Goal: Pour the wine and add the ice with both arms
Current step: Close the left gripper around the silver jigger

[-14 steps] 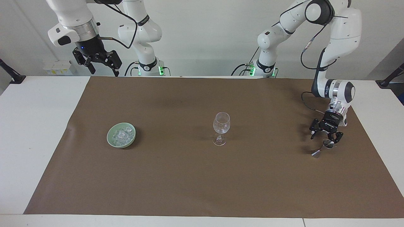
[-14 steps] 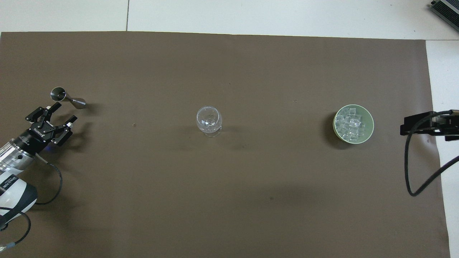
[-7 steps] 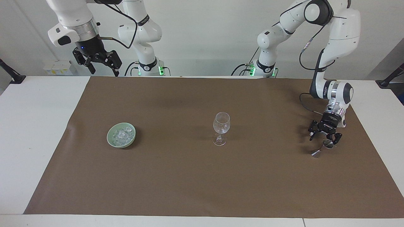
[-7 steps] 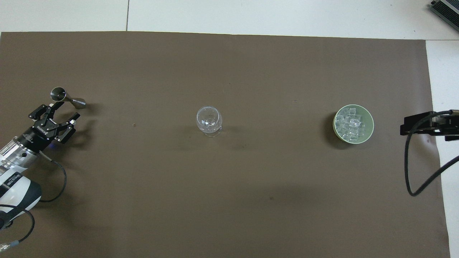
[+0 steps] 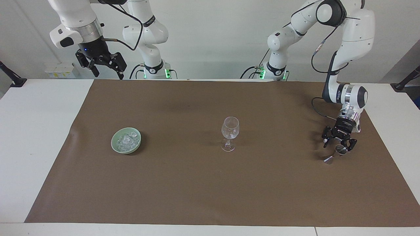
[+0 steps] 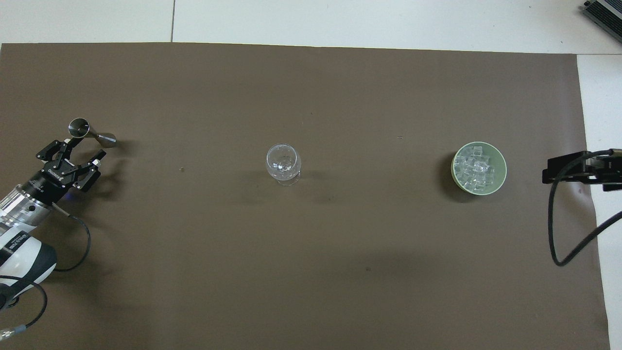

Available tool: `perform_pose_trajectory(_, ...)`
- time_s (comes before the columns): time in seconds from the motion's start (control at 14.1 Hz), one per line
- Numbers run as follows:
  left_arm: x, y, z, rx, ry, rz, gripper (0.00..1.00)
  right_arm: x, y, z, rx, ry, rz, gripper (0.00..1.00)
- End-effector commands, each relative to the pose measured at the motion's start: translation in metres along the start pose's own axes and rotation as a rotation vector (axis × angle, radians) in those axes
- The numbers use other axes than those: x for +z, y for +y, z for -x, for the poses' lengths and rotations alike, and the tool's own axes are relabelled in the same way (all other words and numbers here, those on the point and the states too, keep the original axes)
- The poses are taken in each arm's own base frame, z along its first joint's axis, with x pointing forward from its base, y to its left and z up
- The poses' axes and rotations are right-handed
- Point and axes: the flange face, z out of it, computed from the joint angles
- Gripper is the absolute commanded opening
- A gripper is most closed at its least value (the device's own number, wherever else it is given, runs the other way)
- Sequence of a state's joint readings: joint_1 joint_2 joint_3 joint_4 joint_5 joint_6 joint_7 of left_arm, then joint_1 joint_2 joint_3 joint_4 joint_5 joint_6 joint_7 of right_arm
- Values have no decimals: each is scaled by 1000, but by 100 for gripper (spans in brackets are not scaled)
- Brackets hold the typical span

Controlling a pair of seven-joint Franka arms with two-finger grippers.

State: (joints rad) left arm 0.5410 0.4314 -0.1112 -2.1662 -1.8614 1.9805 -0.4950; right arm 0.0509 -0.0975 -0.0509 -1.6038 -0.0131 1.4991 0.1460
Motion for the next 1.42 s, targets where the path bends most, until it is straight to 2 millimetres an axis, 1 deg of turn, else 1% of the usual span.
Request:
perform_pose_trajectory(0.0,11,1,-2,4,2,23,73,-1,1,8,-16,-5,-21,100)
perform_pose_trajectory(0.57,13,2,-4,22,12,42,71,0,1,7,-16,-6,-20,100)
perform_pose_trajectory(0.71,18,-1,-2,19,5,43,69,0,1,7,-16,-6,-20,100)
perform_pose_trajectory(1.35,20,-1,-4,8,10,62,66,-1,1,8,-16,-6,-20,100)
